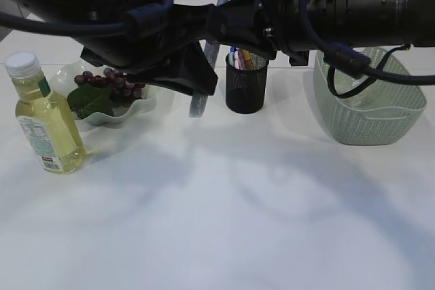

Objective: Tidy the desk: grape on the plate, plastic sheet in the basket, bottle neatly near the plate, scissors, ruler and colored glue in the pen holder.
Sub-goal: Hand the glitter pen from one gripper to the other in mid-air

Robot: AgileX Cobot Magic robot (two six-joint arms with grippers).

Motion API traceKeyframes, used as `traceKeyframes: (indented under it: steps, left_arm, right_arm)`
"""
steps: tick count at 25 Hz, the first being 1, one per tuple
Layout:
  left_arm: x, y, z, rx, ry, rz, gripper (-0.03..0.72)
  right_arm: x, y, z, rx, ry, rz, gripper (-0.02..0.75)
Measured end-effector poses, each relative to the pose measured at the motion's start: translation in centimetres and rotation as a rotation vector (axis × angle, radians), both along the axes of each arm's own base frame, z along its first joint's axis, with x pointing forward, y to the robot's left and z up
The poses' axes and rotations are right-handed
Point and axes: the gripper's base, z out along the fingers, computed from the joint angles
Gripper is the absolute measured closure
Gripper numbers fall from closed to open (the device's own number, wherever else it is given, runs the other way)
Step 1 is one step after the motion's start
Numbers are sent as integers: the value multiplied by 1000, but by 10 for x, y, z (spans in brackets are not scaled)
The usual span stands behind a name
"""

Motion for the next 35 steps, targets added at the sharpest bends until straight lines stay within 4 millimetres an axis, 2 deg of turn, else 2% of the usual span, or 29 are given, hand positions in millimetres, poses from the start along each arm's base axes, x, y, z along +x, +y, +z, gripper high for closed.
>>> traceKeyframes:
  steps: [8, 30, 32, 35]
  left_arm:
    - [0, 0, 0, 0, 0, 0, 558]
    - [2, 1, 0, 2, -10, 4, 421]
    - [4, 4, 0, 2, -10, 15, 370]
    - [6, 7, 0, 8, 2, 22, 218]
  right_arm:
    - [0, 0, 0, 0, 0, 0, 603]
    - [0, 0, -1, -12, -4, 6, 603]
    - [0, 0, -1, -12, -4, 6, 603]
    - [0, 0, -1, -12, -4, 6, 603]
